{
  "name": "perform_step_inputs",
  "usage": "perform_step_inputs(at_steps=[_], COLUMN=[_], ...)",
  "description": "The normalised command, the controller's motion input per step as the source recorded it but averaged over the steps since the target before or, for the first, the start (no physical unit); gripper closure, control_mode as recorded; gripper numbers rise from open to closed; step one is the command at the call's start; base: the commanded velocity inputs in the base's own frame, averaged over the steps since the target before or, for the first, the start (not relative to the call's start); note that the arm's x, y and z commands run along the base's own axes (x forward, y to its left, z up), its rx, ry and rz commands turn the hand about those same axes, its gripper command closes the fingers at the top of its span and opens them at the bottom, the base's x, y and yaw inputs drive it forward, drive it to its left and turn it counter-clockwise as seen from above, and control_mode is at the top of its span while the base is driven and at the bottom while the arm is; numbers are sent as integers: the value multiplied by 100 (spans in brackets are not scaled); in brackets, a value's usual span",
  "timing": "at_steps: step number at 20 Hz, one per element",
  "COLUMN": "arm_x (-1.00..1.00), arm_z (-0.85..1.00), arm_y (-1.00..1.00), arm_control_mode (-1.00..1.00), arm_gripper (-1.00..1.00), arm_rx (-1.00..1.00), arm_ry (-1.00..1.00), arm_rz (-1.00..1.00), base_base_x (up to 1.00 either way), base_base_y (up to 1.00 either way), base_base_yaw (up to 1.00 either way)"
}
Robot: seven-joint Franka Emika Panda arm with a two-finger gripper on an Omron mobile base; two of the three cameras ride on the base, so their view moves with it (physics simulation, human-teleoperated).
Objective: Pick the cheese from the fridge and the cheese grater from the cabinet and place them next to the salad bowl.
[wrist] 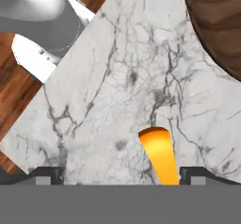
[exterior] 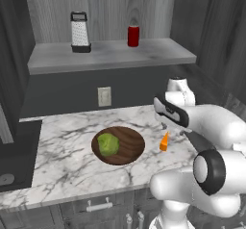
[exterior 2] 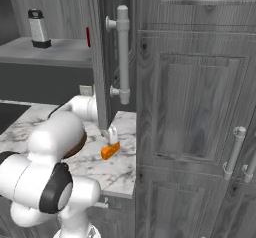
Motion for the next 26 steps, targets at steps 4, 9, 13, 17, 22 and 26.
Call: perform_step_inputs(at_steps=[4,9,13,17,22,26], arm_x=[-66,-76,-69,-67,-47,-39], arm_z=[31,35,53,27,12,76], arm_y=[10,31,25,22,28,26], arm_control_mode=[-100,-100,-100,-100,-100,-100], arm_gripper=[-100,-100,-100,-100,-100,-100], arm_rx=[0,0,0,0,0,0], arm_ry=[-1,-2,-4,-3,0,-9], arm_rz=[-16,-32,-43,-47,-52,-55], base_base_x=[0,0,0,0,0,0], base_base_y=[0,0,0,0,0,0], base_base_yaw=[0,0,0,0,0,0])
